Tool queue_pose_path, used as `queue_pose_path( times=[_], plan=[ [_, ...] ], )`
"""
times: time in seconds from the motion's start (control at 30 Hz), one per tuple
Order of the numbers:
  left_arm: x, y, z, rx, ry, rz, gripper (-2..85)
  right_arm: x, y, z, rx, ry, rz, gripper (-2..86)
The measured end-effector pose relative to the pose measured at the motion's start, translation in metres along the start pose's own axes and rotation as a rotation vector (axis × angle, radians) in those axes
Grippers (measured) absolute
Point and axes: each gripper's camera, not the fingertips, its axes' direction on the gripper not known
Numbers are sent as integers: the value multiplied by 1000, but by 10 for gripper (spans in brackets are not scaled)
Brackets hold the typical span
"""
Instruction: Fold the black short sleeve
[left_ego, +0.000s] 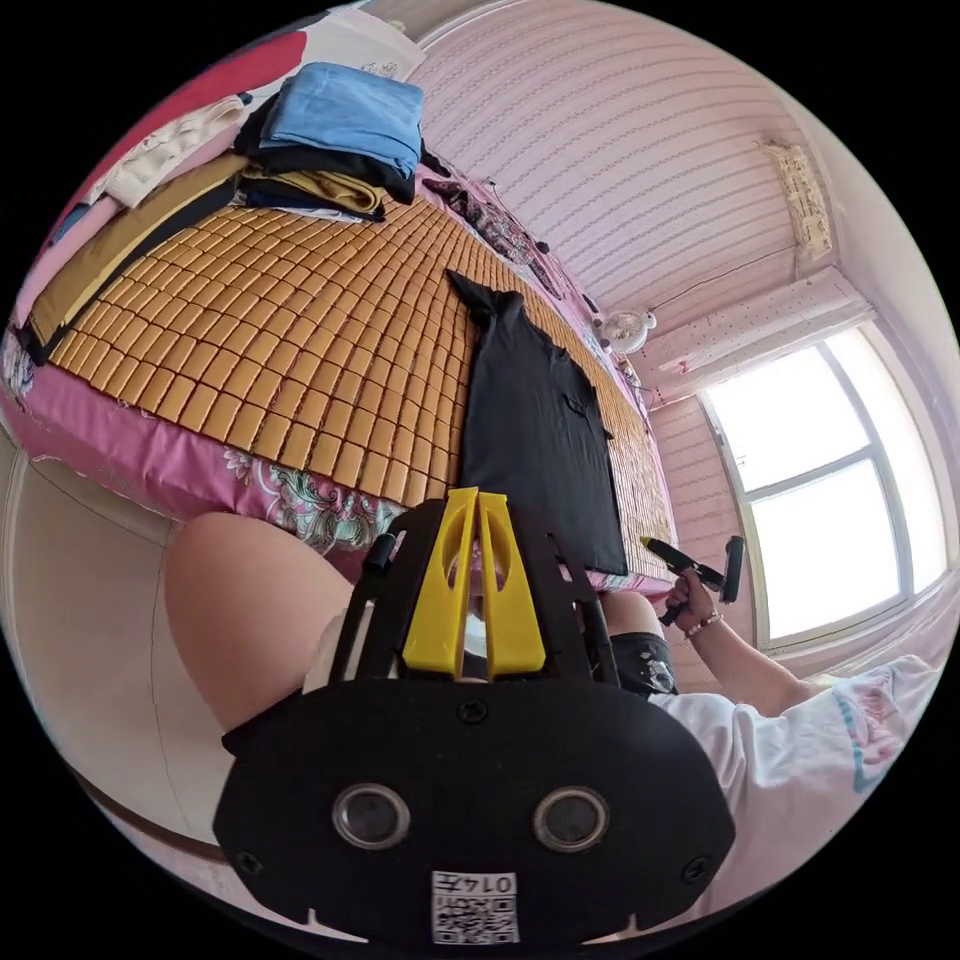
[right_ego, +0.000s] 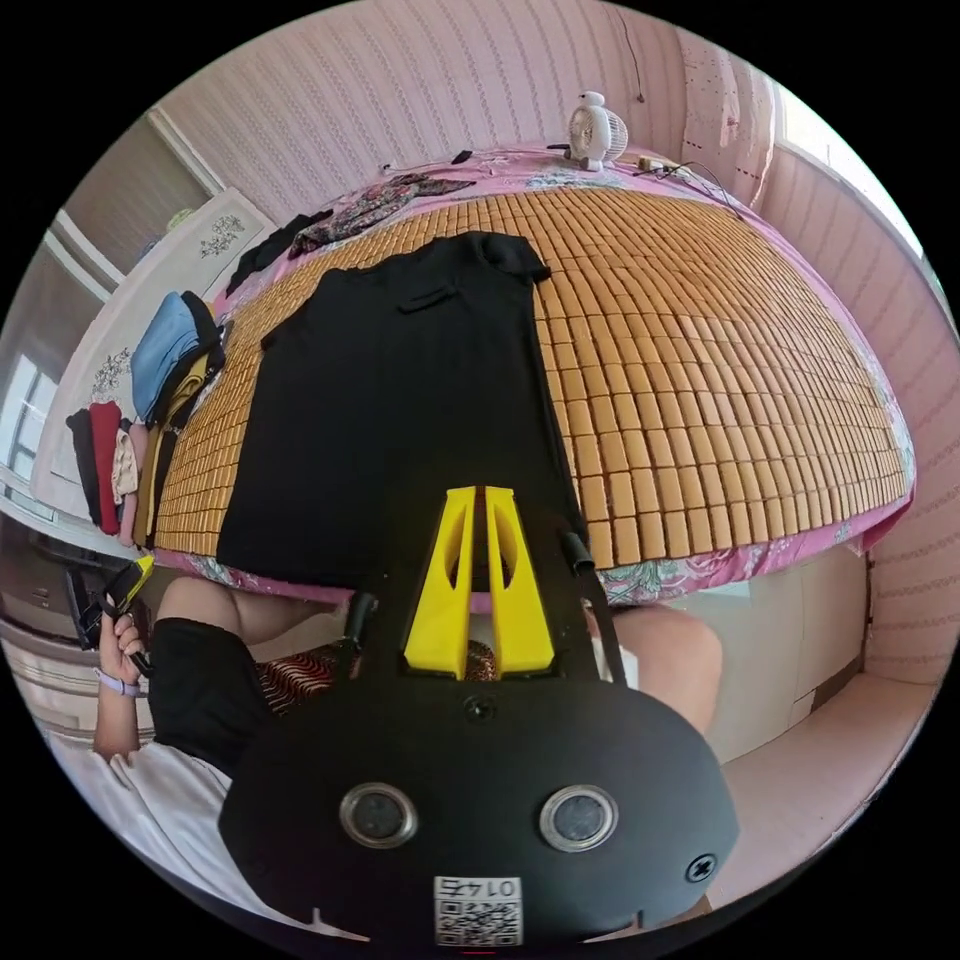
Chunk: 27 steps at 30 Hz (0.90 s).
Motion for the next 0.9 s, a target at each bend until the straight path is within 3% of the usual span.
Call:
queue_pose_path(
  times=[0.23, 0.5, 0.67, 0.9],
  plan=[
    [19, -134, 57, -15, -81, 127, 35, 5, -142, 41, 60, 40, -68, 63],
    [29, -331, 197, -80, -230, 190, 54, 6, -293, 131, 9, 190, -81, 53],
    [17, -383, 259, -93, -321, 175, 57, 11, -340, 195, -34, 147, -65, 56],
    [19, -383, 293, -127, -505, 298, -3, 17, -322, 183, 104, 202, -83, -6]
  ],
)
